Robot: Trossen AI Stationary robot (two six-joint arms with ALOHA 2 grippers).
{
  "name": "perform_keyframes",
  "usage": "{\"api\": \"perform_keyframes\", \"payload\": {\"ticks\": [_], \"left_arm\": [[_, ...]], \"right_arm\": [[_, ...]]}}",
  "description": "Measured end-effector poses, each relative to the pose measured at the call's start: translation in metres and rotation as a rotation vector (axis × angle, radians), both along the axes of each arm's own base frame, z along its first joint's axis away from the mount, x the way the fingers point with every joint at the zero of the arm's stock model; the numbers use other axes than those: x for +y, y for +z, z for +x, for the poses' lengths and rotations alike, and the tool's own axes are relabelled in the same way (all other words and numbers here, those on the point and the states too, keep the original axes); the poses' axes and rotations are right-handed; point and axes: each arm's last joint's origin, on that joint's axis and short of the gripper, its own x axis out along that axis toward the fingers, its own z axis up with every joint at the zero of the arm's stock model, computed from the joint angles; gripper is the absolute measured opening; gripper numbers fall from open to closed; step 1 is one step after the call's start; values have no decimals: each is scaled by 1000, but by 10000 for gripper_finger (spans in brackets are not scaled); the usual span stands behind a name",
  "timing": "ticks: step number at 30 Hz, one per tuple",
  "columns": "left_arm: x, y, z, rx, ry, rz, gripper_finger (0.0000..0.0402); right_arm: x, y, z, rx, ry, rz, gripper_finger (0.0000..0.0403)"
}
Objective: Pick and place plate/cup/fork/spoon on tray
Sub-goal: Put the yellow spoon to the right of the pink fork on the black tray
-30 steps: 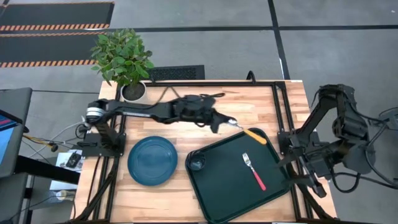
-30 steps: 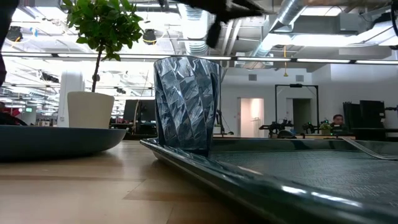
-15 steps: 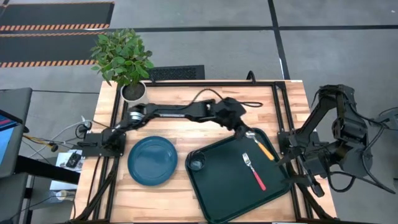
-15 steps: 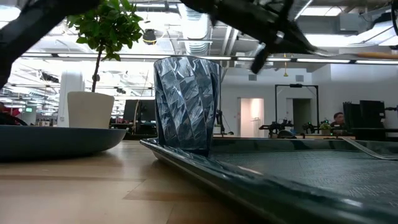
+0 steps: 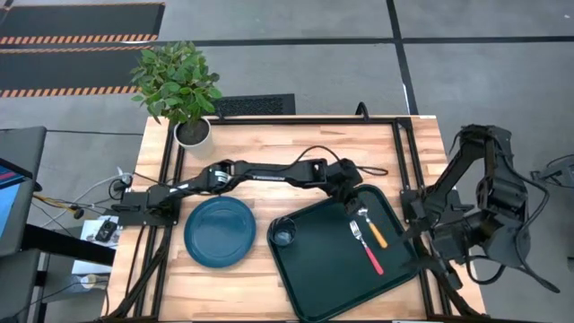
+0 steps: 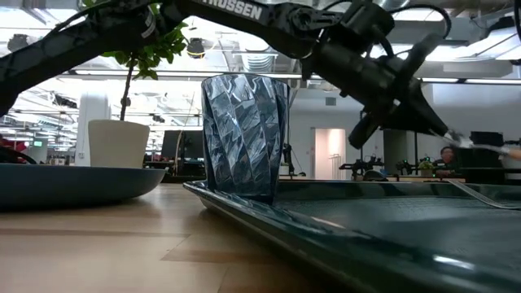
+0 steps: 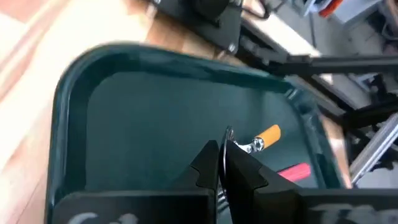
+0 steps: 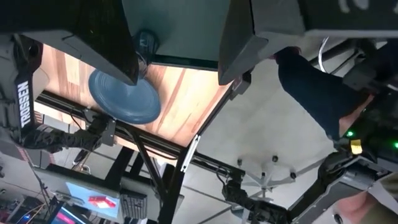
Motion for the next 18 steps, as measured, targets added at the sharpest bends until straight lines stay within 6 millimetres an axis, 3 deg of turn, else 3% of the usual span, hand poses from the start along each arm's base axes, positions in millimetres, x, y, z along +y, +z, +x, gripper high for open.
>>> {"api": "perform_keyframes", "payload": {"ticks": [14, 18], "left_arm": [[-7, -2, 2, -38, 11, 88, 0], [-5, 12, 5, -100, 7, 89, 0]], "right_arm": [[1, -3, 1, 21, -11, -6, 245], [1, -3, 1, 21, -11, -8, 245]]}}
